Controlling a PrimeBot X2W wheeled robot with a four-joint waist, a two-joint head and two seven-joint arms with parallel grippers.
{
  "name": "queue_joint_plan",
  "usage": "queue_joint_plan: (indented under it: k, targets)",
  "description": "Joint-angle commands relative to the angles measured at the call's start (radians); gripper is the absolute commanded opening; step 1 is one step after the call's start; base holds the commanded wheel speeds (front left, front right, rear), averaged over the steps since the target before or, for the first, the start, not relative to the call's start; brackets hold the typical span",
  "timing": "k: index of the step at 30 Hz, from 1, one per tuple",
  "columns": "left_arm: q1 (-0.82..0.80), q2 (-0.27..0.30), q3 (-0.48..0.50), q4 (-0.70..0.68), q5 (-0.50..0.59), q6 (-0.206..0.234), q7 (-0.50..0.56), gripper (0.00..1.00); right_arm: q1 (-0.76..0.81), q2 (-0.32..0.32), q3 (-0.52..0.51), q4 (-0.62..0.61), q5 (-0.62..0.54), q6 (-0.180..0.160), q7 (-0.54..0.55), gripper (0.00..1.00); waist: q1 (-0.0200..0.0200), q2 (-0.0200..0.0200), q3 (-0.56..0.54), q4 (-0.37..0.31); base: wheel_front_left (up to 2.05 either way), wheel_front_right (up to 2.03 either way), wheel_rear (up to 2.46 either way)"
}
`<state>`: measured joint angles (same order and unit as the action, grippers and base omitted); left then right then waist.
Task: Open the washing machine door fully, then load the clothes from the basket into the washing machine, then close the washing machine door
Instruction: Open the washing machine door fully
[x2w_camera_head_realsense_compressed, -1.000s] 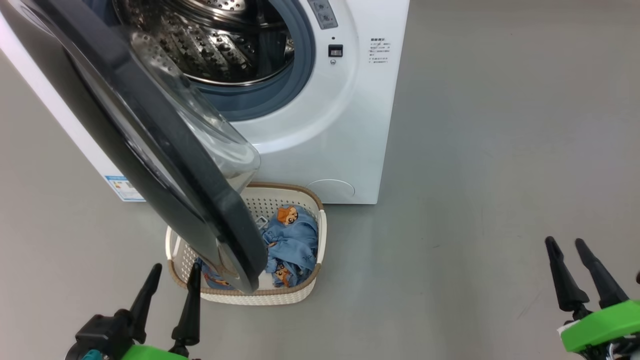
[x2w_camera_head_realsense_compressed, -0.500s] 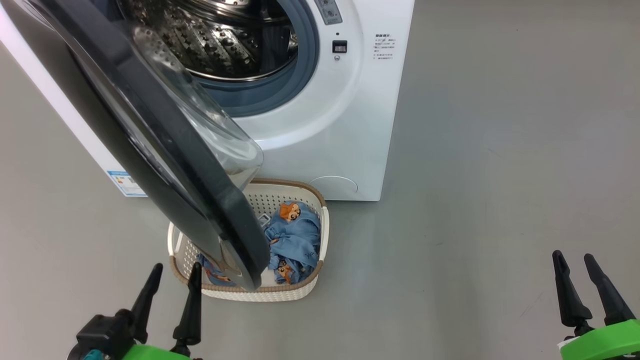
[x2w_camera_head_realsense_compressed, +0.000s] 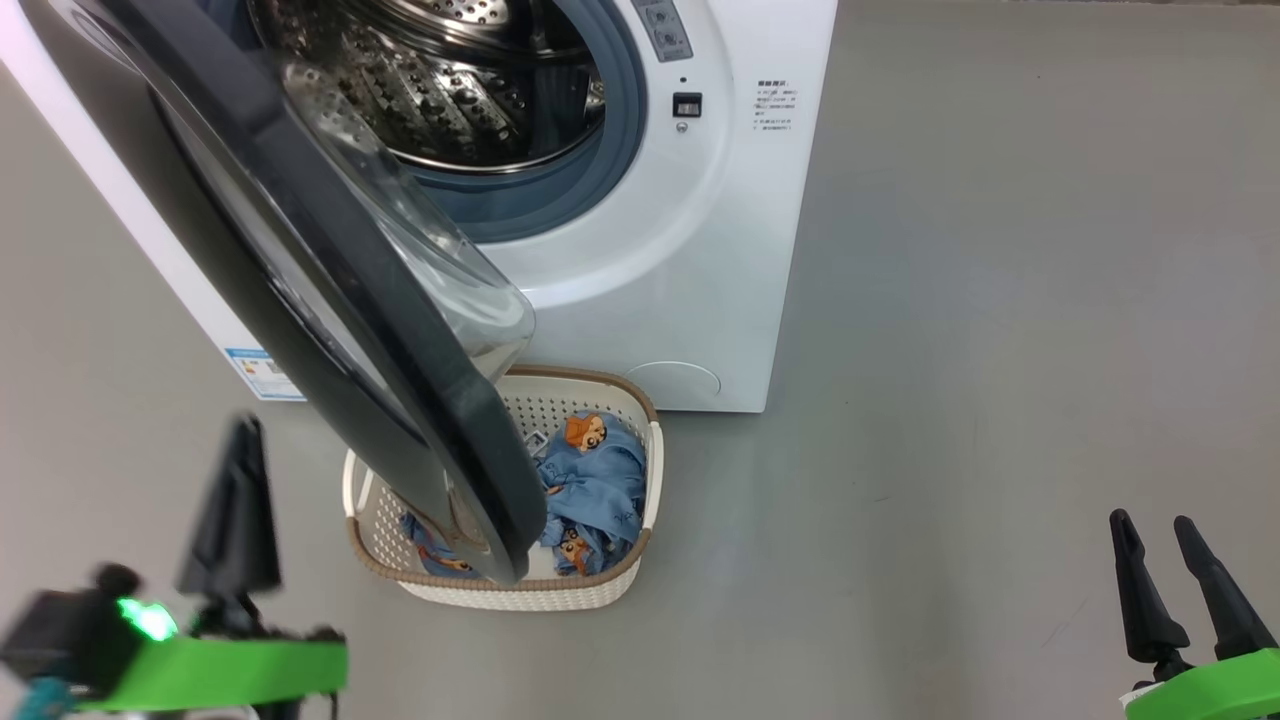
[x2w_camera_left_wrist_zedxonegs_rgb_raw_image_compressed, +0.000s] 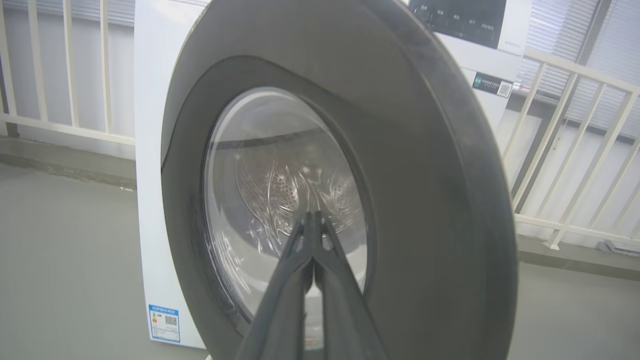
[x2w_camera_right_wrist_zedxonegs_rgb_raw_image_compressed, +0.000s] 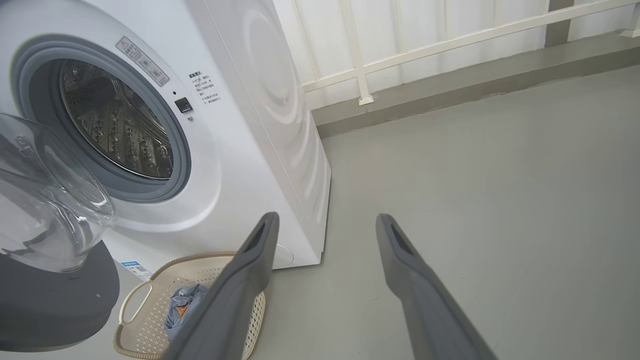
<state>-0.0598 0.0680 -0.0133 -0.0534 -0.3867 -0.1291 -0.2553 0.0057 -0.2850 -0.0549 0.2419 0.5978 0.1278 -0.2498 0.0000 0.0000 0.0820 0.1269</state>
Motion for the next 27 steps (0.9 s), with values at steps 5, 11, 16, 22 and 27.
queue_joint_plan:
  k: [5,11,16,22,27]
  targets:
    - [-0.067,-0.015,0.04,-0.25,-0.027,-0.001,-0.006,0.0,0.015,-0.026,0.024,-0.033,-0.022,0.003,-0.012,1.0,0.0,0.0,-0.003,-0.006,0.0,0.0,0.0]
    - [-0.075,-0.017,-0.158,-0.352,-0.016,0.029,-0.006,0.0,0.013,-0.028,0.029,-0.045,-0.03,0.003,-0.012,1.0,0.0,0.0,0.005,-0.013,0.0,0.0,0.0]
    - [-0.097,-0.018,-0.344,-0.282,-0.033,0.048,0.001,0.0,0.005,-0.025,0.024,-0.051,-0.037,0.003,-0.012,1.0,0.0,0.0,0.017,-0.016,0.0,0.0,0.0]
    - [-0.129,-0.018,-0.443,-0.126,-0.087,0.067,0.001,0.0,-0.003,-0.021,0.026,-0.053,-0.045,0.003,-0.012,1.0,0.0,0.0,0.022,-0.02,0.0,0.0,0.0]
    - [-0.164,-0.018,-0.453,0.022,-0.137,0.071,-0.003,0.0,-0.016,-0.021,0.039,-0.049,-0.051,0.003,-0.012,1.0,0.0,0.0,0.026,-0.025,0.0,0.0,0.0]
